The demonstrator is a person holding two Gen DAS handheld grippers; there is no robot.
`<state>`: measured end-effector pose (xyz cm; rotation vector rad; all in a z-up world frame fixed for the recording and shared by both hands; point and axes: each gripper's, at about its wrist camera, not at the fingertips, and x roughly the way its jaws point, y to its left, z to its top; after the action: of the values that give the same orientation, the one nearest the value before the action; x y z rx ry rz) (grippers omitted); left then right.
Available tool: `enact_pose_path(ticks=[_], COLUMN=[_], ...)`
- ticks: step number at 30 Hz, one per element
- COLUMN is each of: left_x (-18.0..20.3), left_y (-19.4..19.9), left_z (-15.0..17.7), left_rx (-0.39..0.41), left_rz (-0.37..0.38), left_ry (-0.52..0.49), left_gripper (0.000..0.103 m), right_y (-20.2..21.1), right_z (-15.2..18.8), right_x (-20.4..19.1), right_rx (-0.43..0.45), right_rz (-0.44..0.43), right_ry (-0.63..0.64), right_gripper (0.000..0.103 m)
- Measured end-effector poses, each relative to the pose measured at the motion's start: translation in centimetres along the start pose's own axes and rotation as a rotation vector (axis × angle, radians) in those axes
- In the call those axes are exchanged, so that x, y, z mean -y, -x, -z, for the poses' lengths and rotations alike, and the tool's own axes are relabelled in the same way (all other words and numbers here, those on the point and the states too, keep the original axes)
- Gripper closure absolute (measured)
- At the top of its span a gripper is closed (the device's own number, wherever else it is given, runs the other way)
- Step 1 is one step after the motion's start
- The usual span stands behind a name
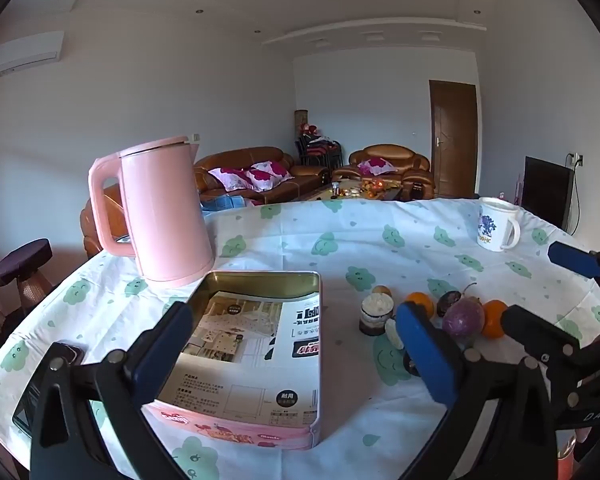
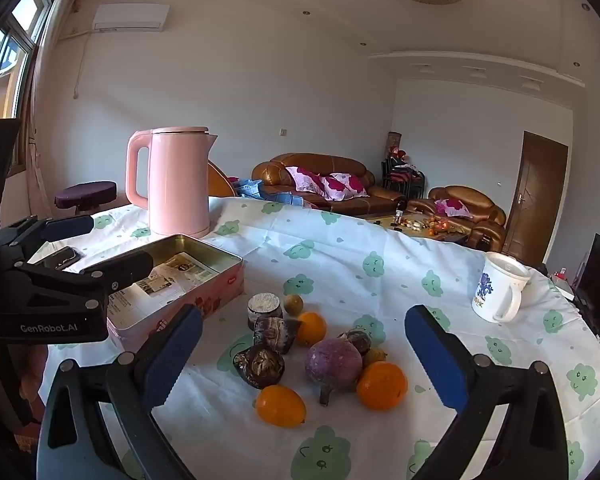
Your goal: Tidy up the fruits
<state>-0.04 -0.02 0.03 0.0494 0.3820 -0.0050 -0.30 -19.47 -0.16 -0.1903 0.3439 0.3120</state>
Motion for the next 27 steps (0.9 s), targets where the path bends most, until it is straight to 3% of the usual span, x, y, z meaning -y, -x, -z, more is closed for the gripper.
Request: enact_pose_path(ticks=[27], left_x=[0.07], left_y=[0.05], left_z=[-0.04], left_rx=[0.0], left_rz=[0.006], left_ry=[0.005], left_gripper=[0.0], right_y=[-0.19], right_z=[0.39], right_x=[-0.12], right_rx=[-0.02], right_rz=[-0.011], right_ry=[-0.015], right_gripper=[0.001])
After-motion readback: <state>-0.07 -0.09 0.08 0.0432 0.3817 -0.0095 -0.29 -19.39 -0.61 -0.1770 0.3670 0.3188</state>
